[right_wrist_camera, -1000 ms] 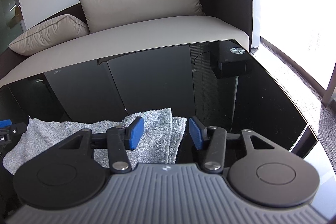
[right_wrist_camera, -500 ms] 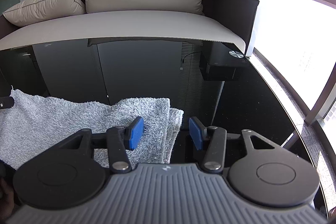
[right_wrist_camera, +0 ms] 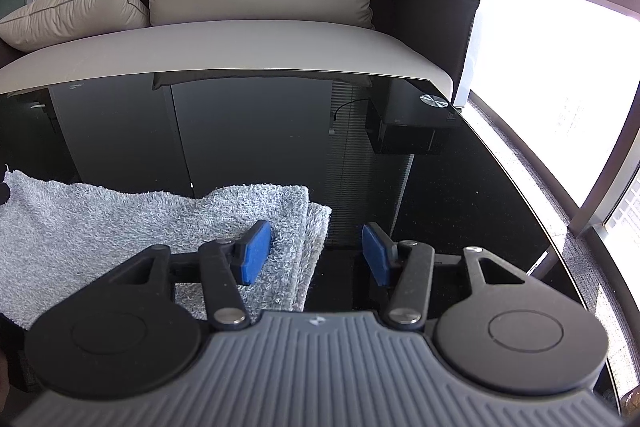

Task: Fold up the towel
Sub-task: 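Withdraw both open grippers and reposition above the folded towel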

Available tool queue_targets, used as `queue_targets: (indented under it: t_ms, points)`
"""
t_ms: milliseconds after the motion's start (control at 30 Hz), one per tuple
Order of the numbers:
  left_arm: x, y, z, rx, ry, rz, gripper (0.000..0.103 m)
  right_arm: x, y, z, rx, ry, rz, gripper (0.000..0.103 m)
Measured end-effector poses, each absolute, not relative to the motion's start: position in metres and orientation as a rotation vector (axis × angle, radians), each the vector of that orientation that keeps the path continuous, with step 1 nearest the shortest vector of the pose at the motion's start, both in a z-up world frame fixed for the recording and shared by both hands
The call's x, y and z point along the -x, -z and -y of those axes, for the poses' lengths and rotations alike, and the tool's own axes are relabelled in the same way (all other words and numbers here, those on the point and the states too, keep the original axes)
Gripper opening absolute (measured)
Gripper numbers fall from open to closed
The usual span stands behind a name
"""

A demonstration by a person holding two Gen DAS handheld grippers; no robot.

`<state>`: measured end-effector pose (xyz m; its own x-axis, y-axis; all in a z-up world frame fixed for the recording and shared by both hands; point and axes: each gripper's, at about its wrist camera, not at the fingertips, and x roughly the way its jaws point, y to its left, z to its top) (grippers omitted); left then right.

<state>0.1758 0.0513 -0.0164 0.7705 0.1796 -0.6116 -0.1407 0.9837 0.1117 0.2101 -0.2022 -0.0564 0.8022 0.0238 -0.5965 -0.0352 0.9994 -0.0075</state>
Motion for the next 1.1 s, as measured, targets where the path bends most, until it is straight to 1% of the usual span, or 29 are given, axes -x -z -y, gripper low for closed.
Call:
queue_targets:
  t_ms: [100, 133, 200, 233, 267, 333, 400, 467, 600, 633, 667, 733, 767, 1100]
  points:
    - [-0.173, 0.011, -0.054, -0.038, -0.165, -0.666, 0.064, -0.209, 0.055, 0.205, -0.002, -0.025, -0.629, 0.053]
    - [-0.172, 0.01, -0.055, -0.028, -0.161, -0.67, 0.067, -0.208, 0.055, 0.206, -0.011, -0.016, -0.624, 0.053]
    - [-0.169, 0.008, -0.057, -0.004, -0.152, -0.675, 0.075, -0.206, 0.052, 0.209, -0.026, -0.014, -0.621, 0.053]
    - [-0.166, 0.007, -0.058, 0.013, -0.148, -0.675, 0.081, -0.204, 0.05, 0.21, -0.034, -0.015, -0.62, 0.053]
    - [-0.164, 0.006, -0.059, 0.027, -0.145, -0.674, 0.084, -0.203, 0.049, 0.211, -0.04, -0.016, -0.619, 0.053]
    - [-0.157, 0.004, -0.058, 0.029, -0.138, -0.675, 0.084, -0.2, 0.046, 0.214, -0.056, -0.012, -0.619, 0.053]
    - [-0.15, 0.003, -0.057, 0.025, -0.124, -0.676, 0.088, -0.195, 0.044, 0.218, -0.083, -0.008, -0.625, 0.053]
    - [-0.143, 0.004, -0.055, 0.026, -0.114, -0.679, 0.099, -0.189, 0.043, 0.22, -0.111, -0.014, -0.631, 0.054]
    - [-0.126, 0.009, -0.052, 0.037, -0.08, -0.701, 0.1, -0.175, 0.039, 0.223, -0.16, -0.036, -0.642, 0.055]
    - [-0.122, 0.01, -0.052, 0.038, -0.073, -0.702, 0.101, -0.171, 0.038, 0.224, -0.164, -0.037, -0.643, 0.061]
    - [-0.118, 0.011, -0.051, 0.036, -0.069, -0.703, 0.102, -0.167, 0.038, 0.223, -0.165, -0.036, -0.642, 0.072]
    - [-0.11, 0.013, -0.048, 0.023, -0.069, -0.703, 0.102, -0.157, 0.036, 0.224, -0.166, -0.029, -0.636, 0.079]
    - [-0.107, 0.014, -0.047, 0.023, -0.066, -0.703, 0.102, -0.153, 0.035, 0.224, -0.17, -0.025, -0.632, 0.08]
    - [-0.089, 0.018, -0.05, 0.075, -0.058, -0.708, 0.102, -0.128, 0.041, 0.221, -0.216, -0.034, -0.67, 0.082]
